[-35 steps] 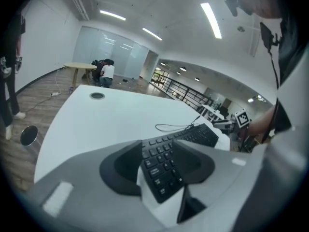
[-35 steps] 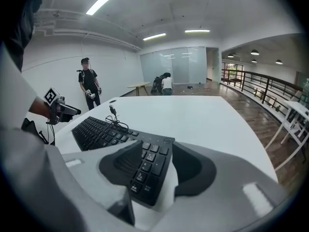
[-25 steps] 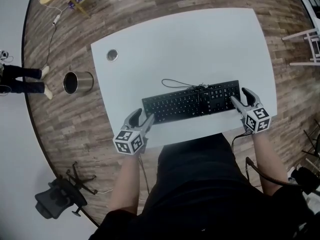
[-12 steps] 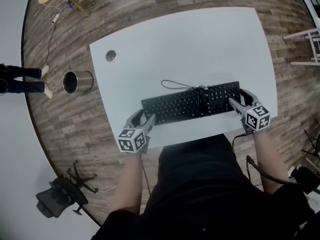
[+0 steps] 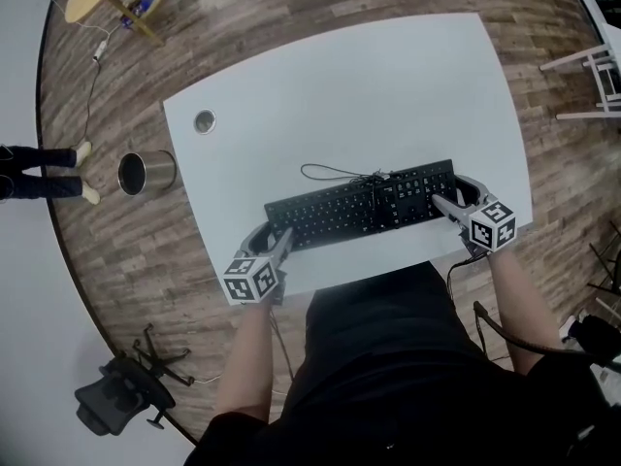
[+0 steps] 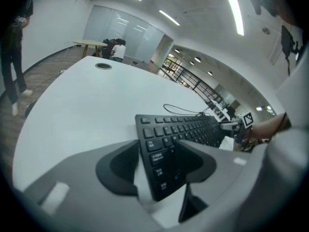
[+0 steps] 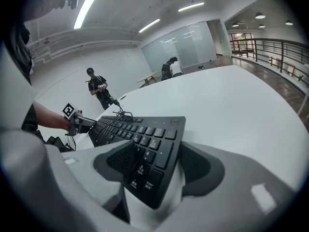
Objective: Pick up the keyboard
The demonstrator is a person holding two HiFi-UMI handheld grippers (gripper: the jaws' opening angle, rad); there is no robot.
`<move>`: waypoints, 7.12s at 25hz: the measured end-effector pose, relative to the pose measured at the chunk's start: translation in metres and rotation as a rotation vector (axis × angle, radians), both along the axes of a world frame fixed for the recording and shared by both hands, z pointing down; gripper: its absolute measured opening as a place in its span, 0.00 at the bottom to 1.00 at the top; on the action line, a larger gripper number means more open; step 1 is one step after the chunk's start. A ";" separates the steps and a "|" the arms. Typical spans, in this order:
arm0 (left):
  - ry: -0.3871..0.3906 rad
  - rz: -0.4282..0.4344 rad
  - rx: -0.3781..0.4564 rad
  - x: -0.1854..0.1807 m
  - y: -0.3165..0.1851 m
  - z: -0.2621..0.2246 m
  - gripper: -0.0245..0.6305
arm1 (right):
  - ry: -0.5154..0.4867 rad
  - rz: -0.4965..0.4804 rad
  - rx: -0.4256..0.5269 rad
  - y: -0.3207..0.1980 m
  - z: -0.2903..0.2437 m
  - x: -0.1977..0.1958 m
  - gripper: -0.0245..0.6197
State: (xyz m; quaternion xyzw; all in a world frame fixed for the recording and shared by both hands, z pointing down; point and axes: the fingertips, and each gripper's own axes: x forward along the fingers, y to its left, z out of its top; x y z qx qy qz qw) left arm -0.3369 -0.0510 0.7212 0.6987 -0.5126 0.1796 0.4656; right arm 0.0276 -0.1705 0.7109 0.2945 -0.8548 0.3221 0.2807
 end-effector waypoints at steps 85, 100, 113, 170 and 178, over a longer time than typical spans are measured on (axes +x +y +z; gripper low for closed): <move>-0.287 -0.111 0.720 -0.077 -0.096 -0.299 0.32 | -0.276 0.110 0.826 -0.096 -0.293 -0.068 0.45; -0.285 -0.112 0.721 -0.083 -0.093 -0.302 0.32 | -0.278 0.109 0.828 -0.091 -0.299 -0.074 0.45; -0.299 -0.096 0.726 -0.084 -0.092 -0.311 0.32 | -0.287 0.116 0.827 -0.088 -0.301 -0.074 0.45; -0.308 -0.089 0.720 -0.085 -0.091 -0.318 0.32 | -0.287 0.121 0.808 -0.084 -0.300 -0.074 0.45; -0.306 -0.094 0.713 -0.085 -0.091 -0.314 0.33 | -0.288 0.117 0.807 -0.086 -0.299 -0.074 0.45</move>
